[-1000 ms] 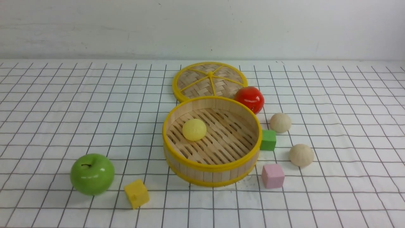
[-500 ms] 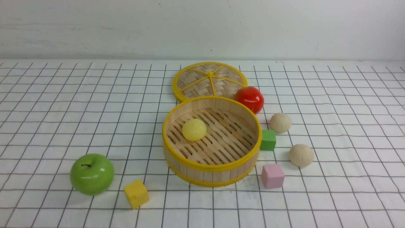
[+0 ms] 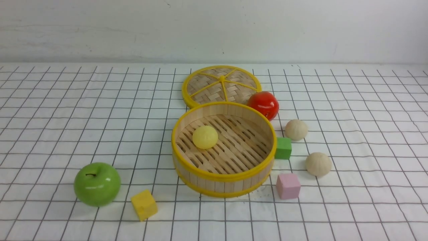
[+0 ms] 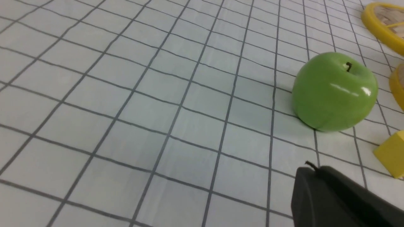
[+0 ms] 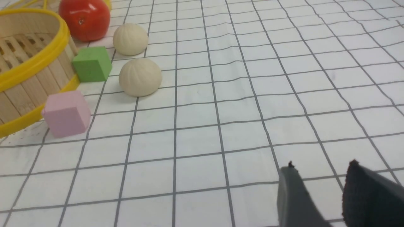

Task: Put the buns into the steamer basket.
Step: Use the right arm to grab a steamed stuffed bun

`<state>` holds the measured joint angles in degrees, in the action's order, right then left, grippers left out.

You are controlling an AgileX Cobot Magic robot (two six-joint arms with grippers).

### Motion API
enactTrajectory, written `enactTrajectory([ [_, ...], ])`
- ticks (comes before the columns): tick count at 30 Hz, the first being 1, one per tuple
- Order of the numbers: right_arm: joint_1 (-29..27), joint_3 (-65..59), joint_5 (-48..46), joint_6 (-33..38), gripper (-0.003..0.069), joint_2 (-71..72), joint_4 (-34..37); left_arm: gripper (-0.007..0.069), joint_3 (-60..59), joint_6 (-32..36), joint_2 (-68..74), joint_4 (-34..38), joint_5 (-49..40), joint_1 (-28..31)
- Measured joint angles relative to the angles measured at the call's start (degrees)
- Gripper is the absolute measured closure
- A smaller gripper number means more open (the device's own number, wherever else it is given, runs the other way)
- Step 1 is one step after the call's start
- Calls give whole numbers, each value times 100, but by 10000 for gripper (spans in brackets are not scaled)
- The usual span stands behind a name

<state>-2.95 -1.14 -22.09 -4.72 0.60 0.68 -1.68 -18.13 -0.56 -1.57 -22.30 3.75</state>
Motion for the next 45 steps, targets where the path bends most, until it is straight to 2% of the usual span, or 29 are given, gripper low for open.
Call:
enactTrajectory([
  [25, 0, 0, 70, 0, 419, 0, 0, 638, 0, 0, 0, -11, 0, -14],
  [31, 6, -50, 1296, -171, 419, 0, 387, 638, 0, 0, 0, -11, 0, -14],
  [33, 6, -50, 2124, -542, 419, 0, 896, 638, 0, 0, 0, -11, 0, -14],
  [37, 6, -44, 3110, -760, 419, 0, 1229, 638, 0, 0, 0, -11, 0, -14],
  [42, 6, 658, 3257, -796, 419, -192, 1241, 637, 0, 0, 0, -11, 0, -14],
  [45, 6, 2116, 2862, -734, 419, -943, 1040, 635, 0, 0, 0, -11, 0, -14],
])
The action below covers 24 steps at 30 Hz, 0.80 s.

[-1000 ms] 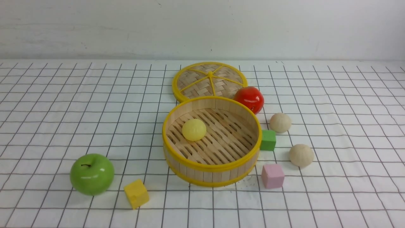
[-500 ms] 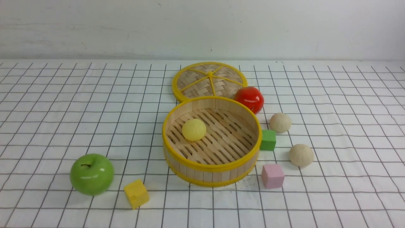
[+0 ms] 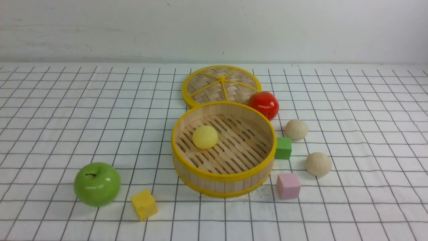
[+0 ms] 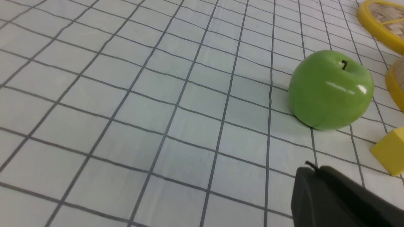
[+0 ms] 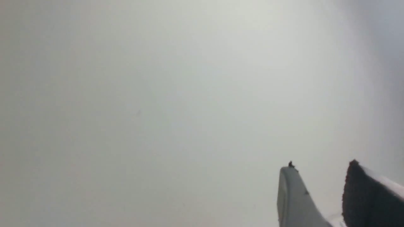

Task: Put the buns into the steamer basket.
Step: Use the right arm to grab a steamed stuffed bun

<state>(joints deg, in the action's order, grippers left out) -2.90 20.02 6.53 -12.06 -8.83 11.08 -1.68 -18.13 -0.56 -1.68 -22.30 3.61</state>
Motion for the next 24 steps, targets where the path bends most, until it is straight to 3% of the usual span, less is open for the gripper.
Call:
enactTrajectory([
  [6, 0, 2477, -1873, 305, 419, -2044, -939, 634, -4, 0, 0, 0, 5, 0],
  [12, 72, 2726, -2156, 429, 419, -3949, -1393, 629, -4, 0, 0, 0, 5, 0],
  [19, 929, 2907, -2534, 517, 419, -5640, -1332, 625, -4, 0, 0, 0, 10, 0],
  [24, 1689, 3893, -3808, 565, 419, -7216, -1300, 621, -4, 0, 0, 0, 10, 0],
])
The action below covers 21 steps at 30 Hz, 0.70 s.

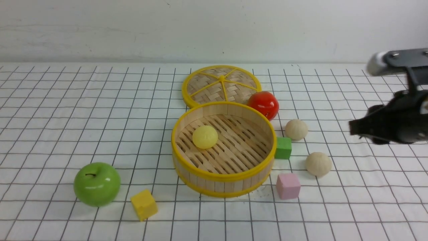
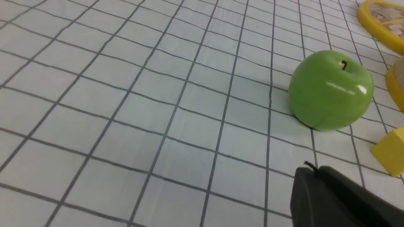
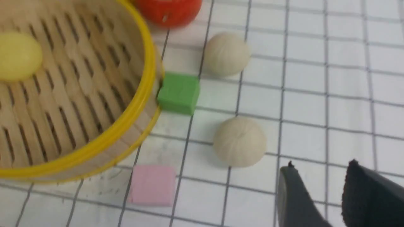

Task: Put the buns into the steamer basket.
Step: Use the right arm to grab a steamed stuffed bun

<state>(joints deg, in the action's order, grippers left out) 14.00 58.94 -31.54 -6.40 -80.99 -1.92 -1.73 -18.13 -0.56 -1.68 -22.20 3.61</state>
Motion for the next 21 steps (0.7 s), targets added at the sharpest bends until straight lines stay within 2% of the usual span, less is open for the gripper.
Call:
enactTrajectory([
  [6, 77, 840, -599, -343, 416, -1341, 28, 613, 0, 0, 0, 0, 0, 0],
  [11, 37, 1304, -623, -612, 399, -2023, 73, 606, 0, 0, 0, 0, 0, 0],
  [21, 30, 1569, -368, -649, 386, -2934, -79, 605, 0, -1, 0, 0, 5, 0],
])
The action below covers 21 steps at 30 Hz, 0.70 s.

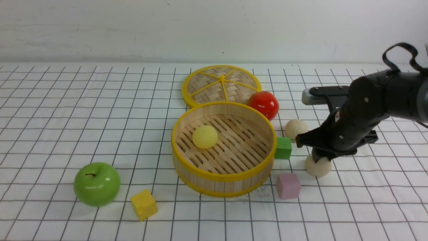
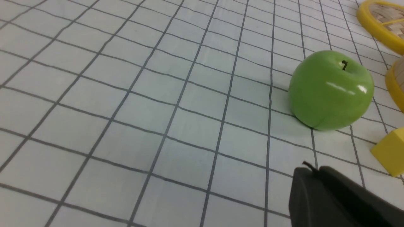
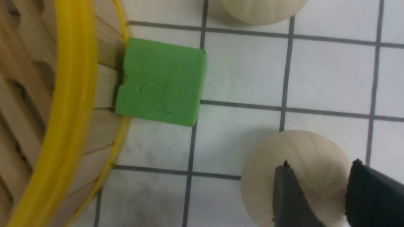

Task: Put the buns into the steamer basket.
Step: Use the right arm to grab a steamed stuffed bun, then use the right arm to put the steamed stuffed bun into the steamer

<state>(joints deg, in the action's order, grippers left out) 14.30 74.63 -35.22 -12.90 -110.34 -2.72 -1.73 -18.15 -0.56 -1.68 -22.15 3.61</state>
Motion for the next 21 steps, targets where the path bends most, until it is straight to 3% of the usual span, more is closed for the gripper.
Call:
enactTrajectory([
  [5, 0, 61, 153, 0, 429, -160, -101, 603, 0, 0, 0, 0, 0, 0],
  [12, 0, 72, 4, 0, 649, -10, -54, 597, 0, -5, 0, 0, 0, 0],
  [18, 0, 120, -153, 72, 652, 757, 333, 594, 0, -5, 0, 0, 0, 0],
  [21, 109, 341, -163, 527, 652, 1145, 872, 589, 0, -5, 0, 0, 0, 0],
])
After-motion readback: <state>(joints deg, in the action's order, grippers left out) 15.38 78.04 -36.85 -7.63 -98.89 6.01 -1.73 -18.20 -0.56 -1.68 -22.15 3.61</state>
